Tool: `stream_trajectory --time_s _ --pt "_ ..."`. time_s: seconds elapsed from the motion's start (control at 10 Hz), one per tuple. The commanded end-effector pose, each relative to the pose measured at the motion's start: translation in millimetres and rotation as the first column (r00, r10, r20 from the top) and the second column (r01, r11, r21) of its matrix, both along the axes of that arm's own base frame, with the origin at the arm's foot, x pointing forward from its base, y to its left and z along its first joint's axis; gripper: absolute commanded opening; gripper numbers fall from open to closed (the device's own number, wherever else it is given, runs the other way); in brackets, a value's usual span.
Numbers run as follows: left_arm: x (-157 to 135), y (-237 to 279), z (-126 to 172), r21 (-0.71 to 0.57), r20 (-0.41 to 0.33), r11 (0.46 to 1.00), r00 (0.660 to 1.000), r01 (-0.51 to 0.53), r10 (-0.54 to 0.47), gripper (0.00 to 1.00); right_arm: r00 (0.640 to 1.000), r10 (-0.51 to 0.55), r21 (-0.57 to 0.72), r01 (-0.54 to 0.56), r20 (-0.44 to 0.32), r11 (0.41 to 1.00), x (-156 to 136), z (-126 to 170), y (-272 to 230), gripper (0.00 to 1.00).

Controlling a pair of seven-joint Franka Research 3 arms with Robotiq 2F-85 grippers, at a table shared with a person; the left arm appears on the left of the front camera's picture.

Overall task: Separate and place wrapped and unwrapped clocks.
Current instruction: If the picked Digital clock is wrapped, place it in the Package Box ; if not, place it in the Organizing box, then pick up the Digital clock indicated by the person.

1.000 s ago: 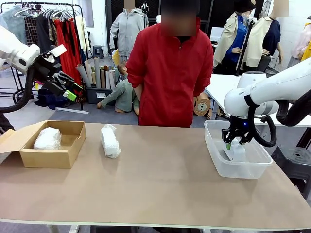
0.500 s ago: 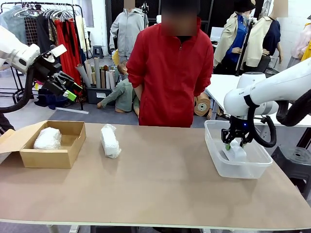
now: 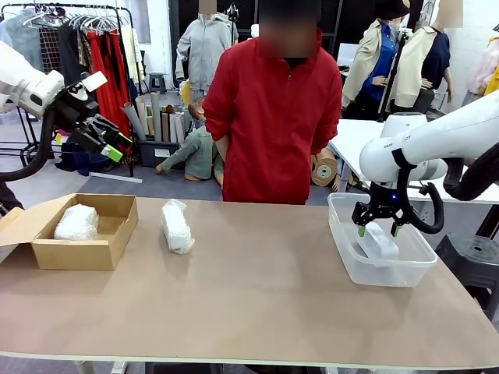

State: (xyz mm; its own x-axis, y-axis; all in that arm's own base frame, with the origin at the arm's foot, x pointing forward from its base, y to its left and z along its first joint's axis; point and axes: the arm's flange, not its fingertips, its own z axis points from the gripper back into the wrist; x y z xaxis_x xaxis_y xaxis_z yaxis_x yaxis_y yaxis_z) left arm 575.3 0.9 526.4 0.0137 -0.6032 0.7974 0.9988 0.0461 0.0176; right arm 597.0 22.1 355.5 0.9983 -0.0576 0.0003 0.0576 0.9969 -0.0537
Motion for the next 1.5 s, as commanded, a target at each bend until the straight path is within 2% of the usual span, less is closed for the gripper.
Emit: stream_trajectory --time_s 0.0,0.2,0.3,0.4,1.0,1.1,1.2,1.3,1.4 --pt "-1.1 0.2 2.5 -0.001 0.004 1.0 1.0 0.0 0.0 1.0 1.0 0.007 -0.018 -0.007 0.0 1.0 0.5 13.0 -2.2 1.0" --pt "-1.1 0.2 2.5 -0.001 0.004 1.0 1.0 0.0 0.0 1.0 1.0 0.02 0.006 -0.02 -0.007 1.0 -0.6 24.2 -6.1 1.0" --pt "-1.1 0.2 2.5 -0.001 0.004 1.0 1.0 0.0 0.0 1.0 0.998 0.049 0.021 -0.048 -0.033 0.999 0.6 28.7 -11.9 1.0" --pt "-1.1 0.2 2.5 -0.001 0.004 1.0 1.0 0.0 0.0 1.0 1.0 0.005 -0.001 -0.005 0.005 1.0 -0.2 15.0 -1.1 1.0" --pt "-1.1 0.2 2.5 -0.001 0.004 1.0 1.0 0.0 0.0 1.0 1.0 0.005 -0.001 -0.005 0.005 1.0 -0.2 15.0 -1.1 1.0" --pt "-1.1 0.2 2.5 -0.001 0.004 1.0 1.0 0.0 0.0 1.0 1.0 0.015 0.0 -0.015 -0.014 1.0 -0.9 15.2 -2.5 1.0" --pt "-1.1 0.2 2.5 -0.001 0.004 1.0 1.0 0.0 0.0 1.0 0.994 0.108 -0.001 -0.108 -0.008 0.994 2.5 25.9 -10.4 1.0" --pt "-1.1 0.2 2.5 -0.001 0.004 1.0 1.0 0.0 0.0 1.0 0.983 0.182 0.03 -0.181 -0.027 0.983 -10.5 31.9 -12.0 1.0" --pt "-1.1 0.2 2.5 -0.001 0.004 1.0 1.0 0.0 0.0 1.0 0.963 0.269 0.03 -0.27 0.031 0.962 -9.8 49.4 -19.3 1.0"
